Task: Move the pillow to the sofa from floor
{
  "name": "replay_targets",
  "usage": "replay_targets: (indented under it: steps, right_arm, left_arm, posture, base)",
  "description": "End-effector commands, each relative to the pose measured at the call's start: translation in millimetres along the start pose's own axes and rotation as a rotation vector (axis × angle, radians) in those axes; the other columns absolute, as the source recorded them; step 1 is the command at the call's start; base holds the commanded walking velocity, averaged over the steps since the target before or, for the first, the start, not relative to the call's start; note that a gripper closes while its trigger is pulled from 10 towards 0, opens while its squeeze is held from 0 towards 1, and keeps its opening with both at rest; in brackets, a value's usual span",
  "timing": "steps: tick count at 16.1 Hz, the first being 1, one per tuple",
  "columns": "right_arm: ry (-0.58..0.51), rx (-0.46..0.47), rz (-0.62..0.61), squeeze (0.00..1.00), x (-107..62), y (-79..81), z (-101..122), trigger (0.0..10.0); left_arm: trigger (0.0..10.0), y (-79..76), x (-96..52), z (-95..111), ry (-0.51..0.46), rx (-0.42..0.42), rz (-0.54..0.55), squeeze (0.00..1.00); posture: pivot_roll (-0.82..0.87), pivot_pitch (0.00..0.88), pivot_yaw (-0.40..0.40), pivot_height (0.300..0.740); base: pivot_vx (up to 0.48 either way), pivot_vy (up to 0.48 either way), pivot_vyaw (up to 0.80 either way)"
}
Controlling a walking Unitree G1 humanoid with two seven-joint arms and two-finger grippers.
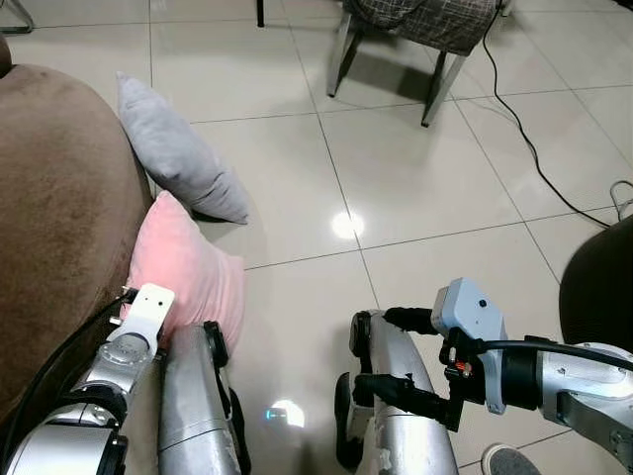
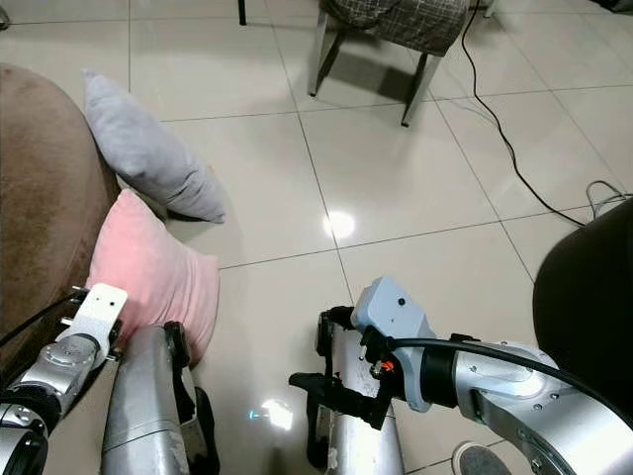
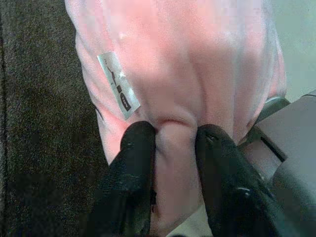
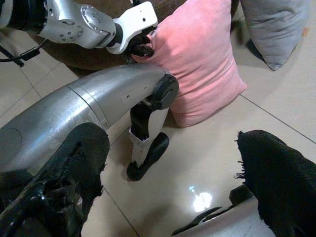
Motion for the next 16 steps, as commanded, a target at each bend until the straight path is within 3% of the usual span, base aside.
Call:
replay_targets:
  steps: [1, 13, 16]
  right_arm:
    - [0.001, 0.007, 0.006, 0.00, -3.0, 3.4, 0, 10.0]
    - [-0.024, 0.019, -0.014, 0.00, 6.5, 3.5, -2, 10.0]
    - [-0.036, 0.026, -0.045, 0.00, 11.9, -2.4, -4, 10.0]
  left_arm:
    - [0.0, -13.8, -1.6, -15, 0.048, -0.004, -0.055, 0.00]
    - [0.0, -15.3, -0.7, -6, 0.028, 0.005, -0.095, 0.00]
    - [0.0, -20.4, 0.2, 8, -0.034, -0.058, -0.122, 0.00]
  posture:
    - [-0.19, 0.281, -0.099, 0.532]
    - [-0.14, 0.243, -0.049, 0.532]
    - [-0.12, 0.209, -0.030, 0.532]
  base:
    - [0.000, 0.000, 0.00]
    - [0.000, 0.000, 0.00]
    - [0.000, 0.000, 0.00]
Point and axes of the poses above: a point about 5 cm out from each wrist's last joint towards the gripper, its own x axis pointing out of the wrist towards the gripper, its own z axis along the axis of the wrist's last joint, y = z × x, the point moved 4 cm from there along x, pointing out of the wrist towards the gripper, and after that the axes turned 2 degrees about x, right-handed, at the moved point
